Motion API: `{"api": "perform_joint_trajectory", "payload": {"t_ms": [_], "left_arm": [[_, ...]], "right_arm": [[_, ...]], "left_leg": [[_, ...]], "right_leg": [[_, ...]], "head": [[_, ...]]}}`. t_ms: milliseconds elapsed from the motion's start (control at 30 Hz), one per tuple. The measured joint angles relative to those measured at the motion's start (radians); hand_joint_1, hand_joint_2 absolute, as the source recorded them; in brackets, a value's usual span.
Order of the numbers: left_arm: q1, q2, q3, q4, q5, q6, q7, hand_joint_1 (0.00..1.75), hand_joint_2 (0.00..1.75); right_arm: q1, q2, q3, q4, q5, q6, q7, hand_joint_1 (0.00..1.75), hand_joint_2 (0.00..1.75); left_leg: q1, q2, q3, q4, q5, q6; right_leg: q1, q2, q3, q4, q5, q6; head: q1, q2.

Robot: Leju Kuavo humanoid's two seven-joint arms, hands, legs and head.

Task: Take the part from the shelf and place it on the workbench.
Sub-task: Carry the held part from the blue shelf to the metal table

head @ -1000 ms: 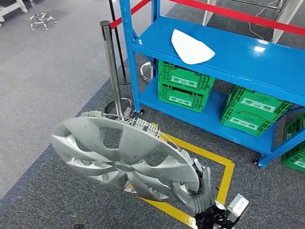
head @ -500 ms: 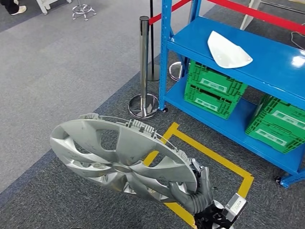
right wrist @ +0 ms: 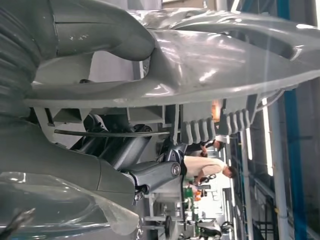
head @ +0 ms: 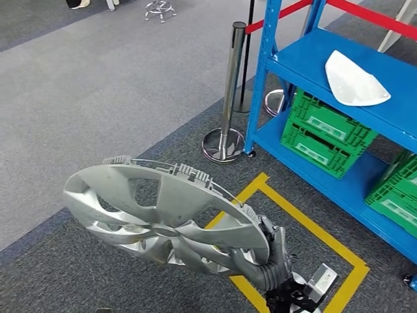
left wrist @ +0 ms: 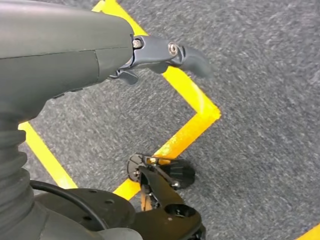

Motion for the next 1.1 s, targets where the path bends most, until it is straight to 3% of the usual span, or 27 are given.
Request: {"api": "perform_joint_trajectory", "payload": {"t_ms": [67,100,167,233,267,333,400,467,533,600,667,733,767,833,867,900,967,1033,1100], "left_arm": [[0.003,0.001,0.007,0.000,-0.002,0.000,0.000,0.00,1.75],[0.002,0.002,0.009,0.000,-0.004,0.000,0.000,0.00,1.75],[-0.002,0.002,0.012,0.000,-0.007,0.000,-0.001,0.00,1.75],[-0.002,0.002,0.013,0.000,-0.010,0.000,-0.001,0.00,1.75],[-0.001,0.002,0.013,0.000,-0.012,0.000,-0.002,0.00,1.75],[0.001,0.002,0.015,0.000,-0.015,0.000,-0.003,0.00,1.75],[-0.001,0.002,0.017,0.000,-0.017,0.001,-0.005,0.00,1.75],[-0.002,0.003,0.019,0.000,-0.018,0.003,-0.006,0.00,1.75],[0.001,0.003,0.021,-0.001,-0.019,0.003,-0.006,0.00,1.75],[0.001,0.002,0.024,-0.001,-0.019,0.004,-0.009,0.00,1.75],[-0.003,0.000,0.030,-0.001,-0.021,0.004,-0.016,0.00,1.75],[-0.005,-0.004,0.036,-0.001,-0.023,0.003,-0.023,0.00,1.75],[-0.004,-0.006,0.038,-0.001,-0.025,0.004,-0.024,0.00,1.75],[-0.004,-0.008,0.040,-0.001,-0.026,0.005,-0.023,0.00,1.75],[-0.004,-0.010,0.042,-0.002,-0.027,0.006,-0.023,0.00,1.75],[-0.005,-0.010,0.044,-0.002,-0.028,0.006,-0.022,0.00,1.75],[-0.004,-0.012,0.049,-0.003,-0.030,0.007,-0.020,0.00,1.75],[-0.001,-0.012,0.056,-0.004,-0.031,0.007,-0.019,0.00,1.75],[0.000,-0.013,0.061,-0.004,-0.031,0.009,-0.019,0.00,1.75]], "right_arm": [[-0.001,0.000,0.002,0.000,-0.001,-0.002,0.000,1.75,1.75],[-0.001,0.000,0.002,0.000,-0.002,-0.003,0.000,1.75,1.75],[-0.001,-0.001,0.003,0.000,-0.002,-0.003,0.000,1.75,1.75],[-0.001,-0.002,0.004,0.000,-0.001,-0.003,0.000,1.75,1.75],[-0.001,-0.002,0.004,0.000,0.000,-0.003,0.000,1.75,1.75],[-0.003,-0.002,0.004,-0.001,0.000,-0.003,0.000,1.75,1.75],[-0.003,-0.003,0.003,-0.002,0.000,-0.003,0.000,1.75,1.75],[-0.004,-0.003,0.003,-0.002,-0.001,-0.003,-0.001,1.75,1.75],[-0.005,-0.003,0.004,-0.003,0.000,-0.003,0.000,1.75,1.75],[-0.006,-0.003,0.004,-0.003,0.000,-0.002,-0.001,1.75,1.75],[-0.008,-0.006,0.003,-0.003,0.000,0.004,-0.001,1.75,1.75],[-0.008,-0.010,0.003,-0.003,0.005,0.014,0.000,1.75,1.75],[-0.008,-0.012,0.002,-0.003,0.007,0.019,0.000,1.75,1.75],[-0.010,-0.014,0.002,-0.003,0.012,0.025,0.000,1.75,1.75],[-0.012,-0.015,0.002,-0.003,0.015,0.028,0.000,1.75,1.75],[-0.014,-0.016,0.002,-0.003,0.018,0.031,0.000,1.75,1.75],[-0.016,-0.017,0.001,-0.003,0.024,0.037,0.000,1.75,1.75],[-0.017,-0.017,0.001,-0.003,0.027,0.040,0.000,1.75,1.75],[-0.020,-0.017,0.001,-0.003,0.030,0.042,0.000,1.75,1.75]], "left_leg": [[-0.001,0.025,-0.015,0.018,-0.009,-0.009],[-0.002,0.052,-0.030,0.052,-0.031,-0.013],[-0.003,0.103,-0.082,0.176,-0.096,-0.017],[-0.003,0.112,-0.122,0.280,-0.135,-0.017],[-0.003,0.113,-0.120,0.283,-0.127,-0.014],[-0.008,0.127,-0.064,0.183,-0.067,-0.001],[-0.021,0.165,0.000,0.061,-0.024,0.015],[-0.032,0.182,0.018,0.015,-0.024,0.025],[-0.031,0.165,0.018,-0.003,-0.019,0.033],[-0.025,0.146,0.022,-0.020,-0.009,0.042],[-0.022,0.125,0.022,-0.026,-0.004,0.048],[-0.022,0.101,0.021,-0.024,-0.004,0.049],[-0.022,0.088,0.021,-0.022,-0.004,0.049],[-0.020,0.061,0.021,-0.014,-0.006,0.046],[-0.019,0.048,0.019,-0.009,-0.008,0.042],[-0.019,0.035,0.013,0.000,-0.010,0.037],[-0.018,0.012,-0.001,0.010,-0.007,0.025],[-0.015,-0.001,-0.011,0.012,-0.002,0.012],[-0.017,0.038,-0.029,0.047,-0.024,0.002]], "right_leg": [[0.001,-0.025,-0.003,0.002,0.005,-0.011],[0.001,-0.040,-0.003,0.001,0.006,-0.016],[0.007,-0.073,-0.003,0.001,0.005,-0.023],[0.013,-0.105,-0.004,0.001,0.004,-0.027],[0.015,-0.118,-0.003,0.001,0.003,-0.028],[0.019,-0.142,0.001,0.001,0.000,-0.030],[0.023,-0.162,0.003,0.000,-0.002,-0.028],[0.026,-0.181,0.002,-0.002,-0.003,-0.022],[0.026,-0.193,0.003,-0.004,-0.006,-0.014],[0.024,-0.153,-0.013,0.029,-0.034,-0.009],[0.023,-0.096,-0.070,0.144,-0.092,-0.007],[0.023,-0.078,-0.130,0.257,-0.125,-0.004],[0.023,-0.077,-0.139,0.267,-0.112,-0.003],[0.019,-0.066,-0.103,0.176,-0.040,0.000],[0.015,-0.042,-0.075,0.113,-0.009,0.002],[0.011,-0.017,-0.050,0.059,0.009,0.002],[0.009,0.015,-0.030,0.020,0.010,-0.004],[0.011,-0.004,-0.028,0.016,0.014,-0.016],[0.010,-0.032,-0.025,0.011,0.018,-0.028]], "head": [[-0.004,0.000],[-0.006,0.000],[-0.011,0.000],[-0.011,0.000],[-0.011,0.000],[-0.011,0.000],[-0.011,0.000],[-0.010,0.000],[-0.010,0.000],[-0.009,0.000],[-0.004,0.000],[-0.001,0.000],[-0.001,0.000],[-0.001,0.000],[-0.001,0.000],[-0.001,0.000],[-0.002,0.000],[-0.002,0.000],[-0.007,0.000]]}}
